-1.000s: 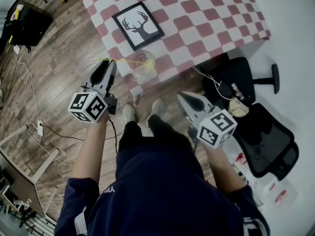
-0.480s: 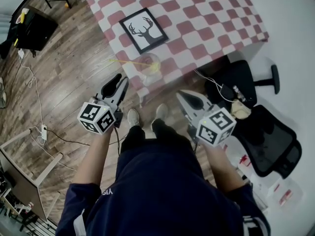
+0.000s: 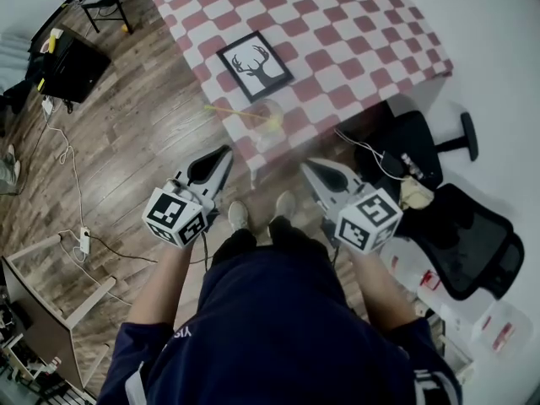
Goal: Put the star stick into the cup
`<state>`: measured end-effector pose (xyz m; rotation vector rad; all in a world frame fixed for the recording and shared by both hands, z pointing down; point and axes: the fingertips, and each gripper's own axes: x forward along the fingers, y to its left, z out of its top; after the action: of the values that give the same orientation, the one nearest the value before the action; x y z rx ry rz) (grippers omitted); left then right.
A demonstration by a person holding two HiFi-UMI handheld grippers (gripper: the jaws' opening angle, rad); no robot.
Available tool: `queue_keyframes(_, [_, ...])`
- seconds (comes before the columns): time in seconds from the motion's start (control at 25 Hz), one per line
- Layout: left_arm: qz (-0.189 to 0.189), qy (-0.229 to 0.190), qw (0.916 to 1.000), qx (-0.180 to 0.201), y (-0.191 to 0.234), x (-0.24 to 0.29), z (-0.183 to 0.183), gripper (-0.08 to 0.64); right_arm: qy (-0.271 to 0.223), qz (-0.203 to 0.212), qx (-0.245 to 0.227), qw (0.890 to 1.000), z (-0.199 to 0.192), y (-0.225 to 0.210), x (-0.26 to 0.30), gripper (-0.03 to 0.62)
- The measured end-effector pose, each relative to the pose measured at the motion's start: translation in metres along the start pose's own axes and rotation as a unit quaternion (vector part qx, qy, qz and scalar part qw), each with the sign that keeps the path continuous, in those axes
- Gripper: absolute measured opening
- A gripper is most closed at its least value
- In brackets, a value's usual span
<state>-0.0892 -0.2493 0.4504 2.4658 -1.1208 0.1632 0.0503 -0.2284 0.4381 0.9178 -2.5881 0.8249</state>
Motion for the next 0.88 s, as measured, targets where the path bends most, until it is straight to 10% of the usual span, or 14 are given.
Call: queue_keyframes(0.88, [-0.04,-0.041,0.9956,0.075,-0.05,-0.069,0.066,0.031,-0.06,0.005,-0.047,0.997,0.021,0.075,-0.022,0.015])
